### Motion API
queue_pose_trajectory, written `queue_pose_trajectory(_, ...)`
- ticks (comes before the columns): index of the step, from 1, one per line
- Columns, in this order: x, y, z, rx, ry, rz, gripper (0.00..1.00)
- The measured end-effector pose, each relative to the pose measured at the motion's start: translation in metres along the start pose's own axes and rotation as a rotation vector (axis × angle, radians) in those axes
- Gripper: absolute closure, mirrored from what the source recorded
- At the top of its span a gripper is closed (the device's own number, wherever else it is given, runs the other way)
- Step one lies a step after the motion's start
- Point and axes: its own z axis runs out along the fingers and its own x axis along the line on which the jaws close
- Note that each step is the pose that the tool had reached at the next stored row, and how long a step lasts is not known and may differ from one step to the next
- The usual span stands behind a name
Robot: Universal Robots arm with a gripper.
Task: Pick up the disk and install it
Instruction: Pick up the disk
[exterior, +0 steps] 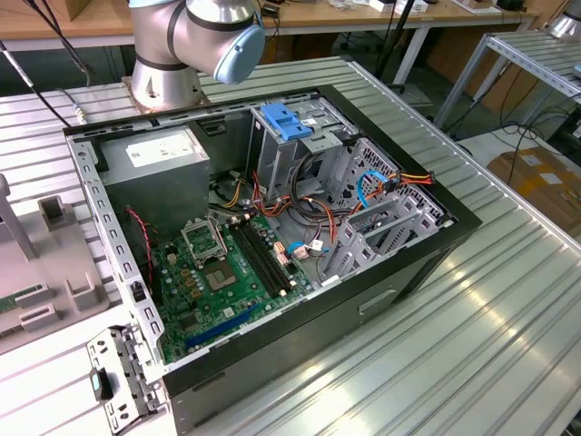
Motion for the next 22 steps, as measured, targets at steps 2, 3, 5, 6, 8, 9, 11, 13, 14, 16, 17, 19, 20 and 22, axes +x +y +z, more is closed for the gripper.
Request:
queue_pose_trajectory(2,0.0,0.0,0.0,0.0,0.0002,-0.002,0.89)
queue_pose_trajectory(3,0.0,0.0,0.0,0.0,0.0002,-0.004,0.89)
queue_pose_trajectory(5,-0.0001,0.0,0.0,0.0,0.0003,-0.008,0.89)
queue_pose_trajectory(6,-0.0001,0.0,0.0,0.0,0.0009,-0.02,0.89)
queue_pose_trajectory(8,-0.0001,0.0,0.0,0.0,0.0022,-0.051,0.89)
queue_pose_trajectory(9,-0.0001,0.0,0.0,0.0,0.0025,-0.058,0.89)
queue_pose_trajectory(11,-0.0001,0.0,0.0,0.0,0.0032,-0.074,0.89)
queue_pose_trajectory(13,-0.0001,0.0,0.0,0.0,0.0037,-0.085,0.89)
queue_pose_trajectory(14,-0.0001,0.0,0.0,0.0,0.0038,-0.088,0.89)
queue_pose_trajectory(16,-0.0001,0.0,0.0,0.0,0.0041,-0.095,0.89)
queue_pose_trajectory(17,-0.0001,0.0,0.0,0.0,0.0044,-0.101,0.89)
queue_pose_trajectory(19,-0.0001,0.0,0.0,0.0,0.0049,-0.113,0.89)
queue_pose_trajectory(20,-0.0001,0.0,0.0,0.0,0.005,-0.116,0.89)
queue_pose_trajectory(22,-0.0001,0.0,0.0,0.0,0.0054,-0.125,0.89)
